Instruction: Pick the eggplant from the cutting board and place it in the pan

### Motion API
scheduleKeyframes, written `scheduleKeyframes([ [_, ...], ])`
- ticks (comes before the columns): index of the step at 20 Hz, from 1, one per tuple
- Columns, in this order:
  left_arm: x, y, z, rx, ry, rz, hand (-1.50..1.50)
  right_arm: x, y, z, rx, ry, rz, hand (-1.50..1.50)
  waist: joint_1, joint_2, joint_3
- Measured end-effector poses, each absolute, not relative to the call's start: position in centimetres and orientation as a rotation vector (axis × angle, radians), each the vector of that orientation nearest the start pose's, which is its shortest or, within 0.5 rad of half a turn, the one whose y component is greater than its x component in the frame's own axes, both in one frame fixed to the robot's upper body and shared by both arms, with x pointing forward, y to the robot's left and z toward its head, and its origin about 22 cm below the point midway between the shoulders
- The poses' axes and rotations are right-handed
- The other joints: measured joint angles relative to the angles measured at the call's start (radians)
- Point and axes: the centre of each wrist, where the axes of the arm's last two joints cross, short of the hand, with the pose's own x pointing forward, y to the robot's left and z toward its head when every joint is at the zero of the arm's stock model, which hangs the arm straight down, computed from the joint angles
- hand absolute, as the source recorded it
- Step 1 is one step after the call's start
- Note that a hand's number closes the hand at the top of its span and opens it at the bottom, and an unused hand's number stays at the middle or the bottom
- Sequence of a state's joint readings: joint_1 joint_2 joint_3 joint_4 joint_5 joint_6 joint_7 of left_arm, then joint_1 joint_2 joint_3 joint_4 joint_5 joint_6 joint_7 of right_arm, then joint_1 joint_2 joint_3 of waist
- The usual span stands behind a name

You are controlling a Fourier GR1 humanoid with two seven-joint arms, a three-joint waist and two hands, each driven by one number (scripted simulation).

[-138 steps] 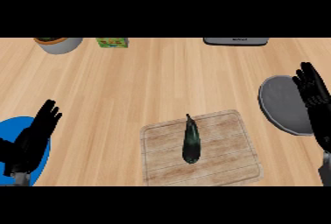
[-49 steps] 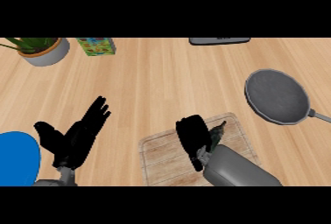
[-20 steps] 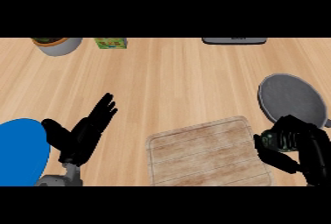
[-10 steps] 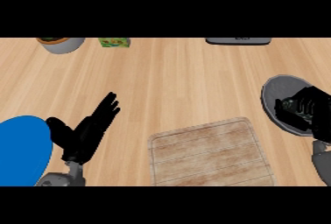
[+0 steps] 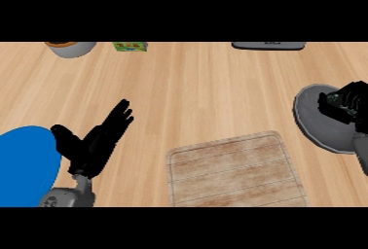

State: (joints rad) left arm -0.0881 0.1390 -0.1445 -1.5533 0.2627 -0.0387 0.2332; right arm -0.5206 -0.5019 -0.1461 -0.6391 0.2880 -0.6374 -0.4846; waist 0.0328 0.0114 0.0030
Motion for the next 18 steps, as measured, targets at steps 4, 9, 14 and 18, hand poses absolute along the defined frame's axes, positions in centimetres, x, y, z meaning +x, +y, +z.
scheduleKeyframes([
  [4, 26.4, 21.0, 2.2, -0.257, -1.375, -0.123, 0.00, 34.0, -42.1, 0.3, -1.236, -1.534, 0.318, -1.50, 0.013, 0.007, 0.000],
  [9, 26.3, 20.3, 1.9, -0.269, -1.375, -0.137, 0.00, 34.0, -42.8, -0.4, -1.189, -1.366, 0.409, -1.50, 0.033, 0.014, 0.001],
  [14, 26.4, 20.2, 1.8, -0.272, -1.372, -0.130, 0.00, 33.9, -42.5, -1.1, -1.058, -1.419, 0.358, -1.50, 0.029, 0.015, 0.004],
  [18, 26.5, 20.3, 1.9, -0.270, -1.385, -0.124, 0.00, 34.6, -42.2, -0.5, -0.933, -1.555, 0.197, -1.50, 0.022, 0.014, 0.005],
])
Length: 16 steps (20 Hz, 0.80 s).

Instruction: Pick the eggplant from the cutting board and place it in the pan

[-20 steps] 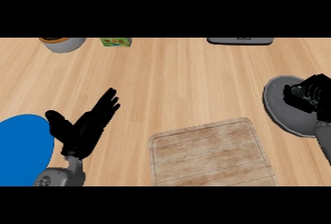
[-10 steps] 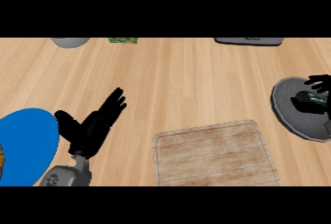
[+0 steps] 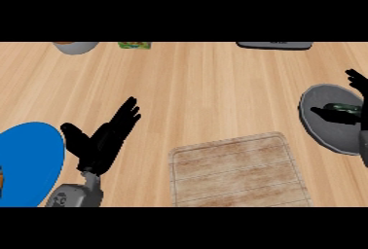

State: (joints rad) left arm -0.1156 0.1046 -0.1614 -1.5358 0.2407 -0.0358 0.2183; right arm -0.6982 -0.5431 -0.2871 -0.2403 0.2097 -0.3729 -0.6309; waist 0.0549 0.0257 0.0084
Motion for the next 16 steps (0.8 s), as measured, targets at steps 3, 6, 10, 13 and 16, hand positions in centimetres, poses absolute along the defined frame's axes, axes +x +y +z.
scheduleKeyframes([
  [3, 26.4, 20.4, 2.1, -0.268, -1.380, -0.128, 0.00, 34.1, -43.7, 0.1, -0.837, -1.601, 0.085, -1.50, -0.002, -0.001, 0.000],
  [6, 26.3, 20.5, 1.9, -0.267, -1.374, -0.121, 0.00, 32.8, -45.5, 0.2, -0.738, -1.611, 0.004, -1.50, -0.008, -0.002, -0.001],
  [10, 26.2, 20.8, 1.7, -0.264, -1.373, -0.120, 0.00, 30.8, -47.7, -0.1, -0.610, -1.605, -0.011, -1.50, -0.010, -0.003, -0.001],
  [13, 26.0, 20.9, 1.5, -0.263, -1.368, -0.118, 0.00, 28.7, -49.9, 0.0, -0.537, -1.614, 0.005, -1.50, -0.012, -0.003, -0.001],
  [16, 26.0, 20.8, 1.7, -0.264, -1.371, -0.115, 0.00, 26.8, -51.7, 0.2, -0.466, -1.628, 0.023, -1.50, -0.015, -0.005, -0.001],
])
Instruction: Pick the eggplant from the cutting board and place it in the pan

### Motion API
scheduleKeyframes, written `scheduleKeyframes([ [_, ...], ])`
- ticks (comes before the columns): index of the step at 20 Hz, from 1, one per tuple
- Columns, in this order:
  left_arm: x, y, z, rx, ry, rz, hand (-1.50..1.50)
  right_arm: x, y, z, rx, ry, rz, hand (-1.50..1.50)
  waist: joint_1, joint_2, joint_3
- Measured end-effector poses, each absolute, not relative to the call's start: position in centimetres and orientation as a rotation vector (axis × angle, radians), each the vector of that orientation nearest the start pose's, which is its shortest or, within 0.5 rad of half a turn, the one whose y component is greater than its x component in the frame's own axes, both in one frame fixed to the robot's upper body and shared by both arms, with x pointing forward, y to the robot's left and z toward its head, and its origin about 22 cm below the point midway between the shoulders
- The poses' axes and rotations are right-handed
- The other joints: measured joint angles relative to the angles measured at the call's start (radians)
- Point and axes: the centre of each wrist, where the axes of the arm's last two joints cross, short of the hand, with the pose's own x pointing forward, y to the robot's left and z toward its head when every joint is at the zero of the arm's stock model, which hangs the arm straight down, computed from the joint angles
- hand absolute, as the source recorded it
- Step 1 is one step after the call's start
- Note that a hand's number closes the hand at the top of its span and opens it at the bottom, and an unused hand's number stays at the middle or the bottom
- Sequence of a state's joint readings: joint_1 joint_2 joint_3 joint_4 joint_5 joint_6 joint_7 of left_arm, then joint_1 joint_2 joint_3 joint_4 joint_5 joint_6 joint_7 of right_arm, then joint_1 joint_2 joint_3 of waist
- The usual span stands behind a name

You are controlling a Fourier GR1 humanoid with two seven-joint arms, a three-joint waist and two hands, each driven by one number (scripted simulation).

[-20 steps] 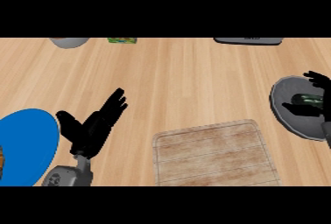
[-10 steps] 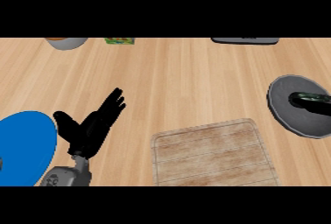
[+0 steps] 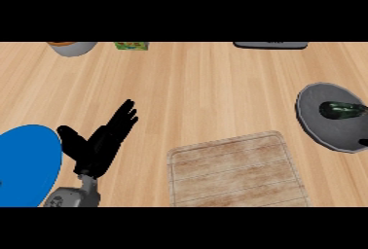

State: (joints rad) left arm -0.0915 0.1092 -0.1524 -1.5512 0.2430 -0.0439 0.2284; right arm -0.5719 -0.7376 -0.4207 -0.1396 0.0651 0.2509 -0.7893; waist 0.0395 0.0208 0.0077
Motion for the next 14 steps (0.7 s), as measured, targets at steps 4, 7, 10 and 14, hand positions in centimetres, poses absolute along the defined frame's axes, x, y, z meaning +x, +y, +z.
scheduleKeyframes([
  [4, 25.9, 21.4, 1.6, -0.261, -1.372, -0.110, 0.00, 24.2, -53.7, 0.2, -0.428, -1.617, 0.044, -1.50, -0.004, -0.001, 0.000],
  [7, 25.6, 21.6, 1.7, -0.255, -1.369, -0.110, 0.00, 22.8, -54.7, 0.5, -0.435, -1.602, 0.057, -1.50, -0.006, -0.004, 0.000],
  [10, 25.7, 21.4, 1.8, -0.253, -1.369, -0.102, 0.00, 21.6, -55.6, 0.7, -0.439, -1.583, 0.080, -1.50, -0.010, -0.005, 0.001],
  [14, 25.7, 21.3, 1.6, -0.250, -1.365, -0.098, 0.00, 20.7, -56.2, 0.9, -0.447, -1.572, 0.108, -1.50, -0.015, -0.007, 0.000],
])
